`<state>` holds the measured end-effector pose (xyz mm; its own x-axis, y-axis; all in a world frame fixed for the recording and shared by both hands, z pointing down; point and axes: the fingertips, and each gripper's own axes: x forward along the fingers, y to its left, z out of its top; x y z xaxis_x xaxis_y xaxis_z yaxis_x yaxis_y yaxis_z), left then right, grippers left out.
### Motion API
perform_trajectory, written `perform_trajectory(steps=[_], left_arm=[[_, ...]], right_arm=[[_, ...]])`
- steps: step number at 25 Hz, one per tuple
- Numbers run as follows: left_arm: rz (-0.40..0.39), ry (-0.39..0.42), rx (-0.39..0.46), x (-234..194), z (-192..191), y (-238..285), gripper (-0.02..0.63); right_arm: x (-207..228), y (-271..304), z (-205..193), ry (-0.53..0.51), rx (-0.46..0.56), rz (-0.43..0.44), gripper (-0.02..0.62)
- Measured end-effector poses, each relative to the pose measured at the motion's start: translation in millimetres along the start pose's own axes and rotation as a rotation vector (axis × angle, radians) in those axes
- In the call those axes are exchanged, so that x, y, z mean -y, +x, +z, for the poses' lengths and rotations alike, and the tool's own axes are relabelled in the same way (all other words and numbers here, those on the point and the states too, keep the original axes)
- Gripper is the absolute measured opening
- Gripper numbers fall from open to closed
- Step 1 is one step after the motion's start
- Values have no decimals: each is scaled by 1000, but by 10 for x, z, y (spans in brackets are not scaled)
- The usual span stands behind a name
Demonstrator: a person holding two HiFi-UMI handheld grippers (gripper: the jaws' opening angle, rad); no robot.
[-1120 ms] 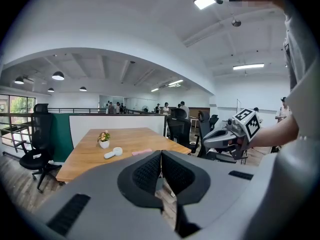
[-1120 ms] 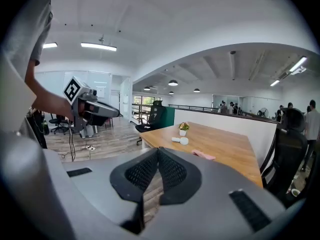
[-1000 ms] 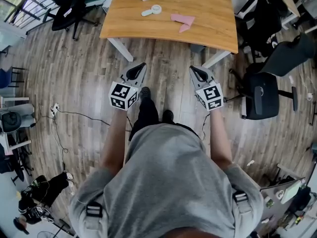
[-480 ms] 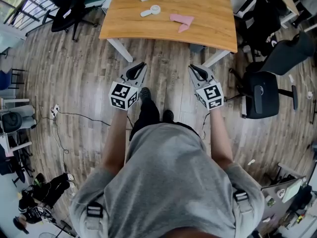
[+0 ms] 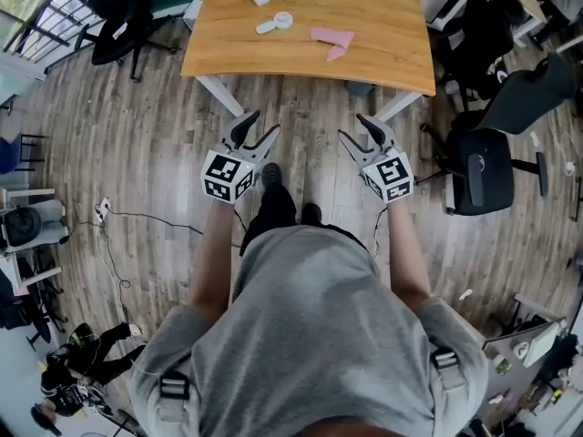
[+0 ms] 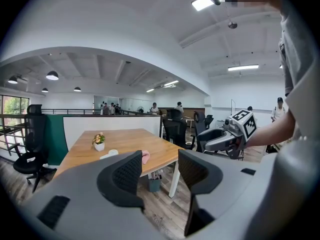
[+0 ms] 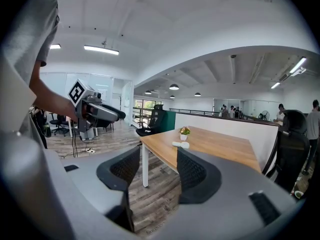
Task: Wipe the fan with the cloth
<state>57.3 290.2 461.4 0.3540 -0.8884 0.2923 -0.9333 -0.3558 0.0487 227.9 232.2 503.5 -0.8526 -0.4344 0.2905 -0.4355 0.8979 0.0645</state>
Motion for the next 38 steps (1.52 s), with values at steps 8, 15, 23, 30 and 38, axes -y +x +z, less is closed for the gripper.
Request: perform_trajectory(steps=[8,15,23,30,38], left_arm=[[-21,-15,9,-196,-14,58,264],[-35,-36,6,-517,-4,172,264],[-71,-26,-11,-889,42,393,264],[-111,-31,-21,-1250,47,564,264],[-162,-23,-37,-1646,74,766,264]], right_arm=[[20,142,-16,4,-29,-18,264],[108,372,7,21,-50,-46,264],[301,712,65,54,-56,-99,262],[359,1033,89,70,-77,-130,261],[468,1349,217,79,-85,-188,259]])
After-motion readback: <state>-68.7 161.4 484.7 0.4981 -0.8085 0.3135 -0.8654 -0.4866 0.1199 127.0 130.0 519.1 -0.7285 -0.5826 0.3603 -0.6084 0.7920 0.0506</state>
